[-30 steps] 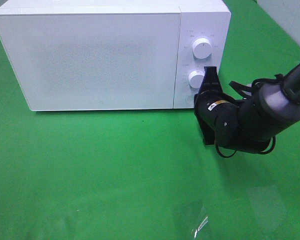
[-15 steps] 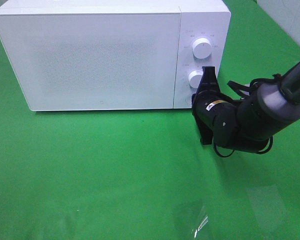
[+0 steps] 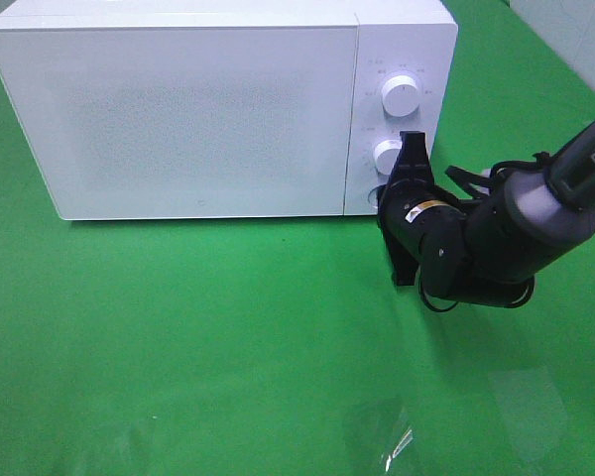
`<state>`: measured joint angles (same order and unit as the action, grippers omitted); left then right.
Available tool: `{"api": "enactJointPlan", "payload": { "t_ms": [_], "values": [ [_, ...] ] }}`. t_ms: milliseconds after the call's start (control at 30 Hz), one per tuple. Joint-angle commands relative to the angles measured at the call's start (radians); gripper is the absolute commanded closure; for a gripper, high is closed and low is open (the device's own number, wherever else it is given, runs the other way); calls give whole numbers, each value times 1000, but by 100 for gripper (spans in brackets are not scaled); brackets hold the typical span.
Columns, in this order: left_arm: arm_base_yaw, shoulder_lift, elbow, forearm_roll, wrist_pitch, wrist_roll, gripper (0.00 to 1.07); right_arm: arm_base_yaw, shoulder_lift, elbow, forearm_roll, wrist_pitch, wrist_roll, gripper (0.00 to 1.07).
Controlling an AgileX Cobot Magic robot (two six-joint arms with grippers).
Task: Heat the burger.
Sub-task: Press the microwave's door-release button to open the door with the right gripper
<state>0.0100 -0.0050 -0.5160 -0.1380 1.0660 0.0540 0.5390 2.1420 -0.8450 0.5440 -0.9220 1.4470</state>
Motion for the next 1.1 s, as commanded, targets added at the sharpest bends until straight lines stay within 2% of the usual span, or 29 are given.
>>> {"api": "enactJointPlan", "payload": {
  "t_ms": [33,467,1100],
  "values": [
    [3,-5,-1,-2,5,-5,6,-3,0,-21,5,-56,-7,107],
    [3,-5,-1,-3,5,-5,6,-3,12,-55,62,-137,-13,107],
    [3,-5,-1,-3,5,-5,6,-14,22,-125,82,-261,-73,107]
  ]
}}
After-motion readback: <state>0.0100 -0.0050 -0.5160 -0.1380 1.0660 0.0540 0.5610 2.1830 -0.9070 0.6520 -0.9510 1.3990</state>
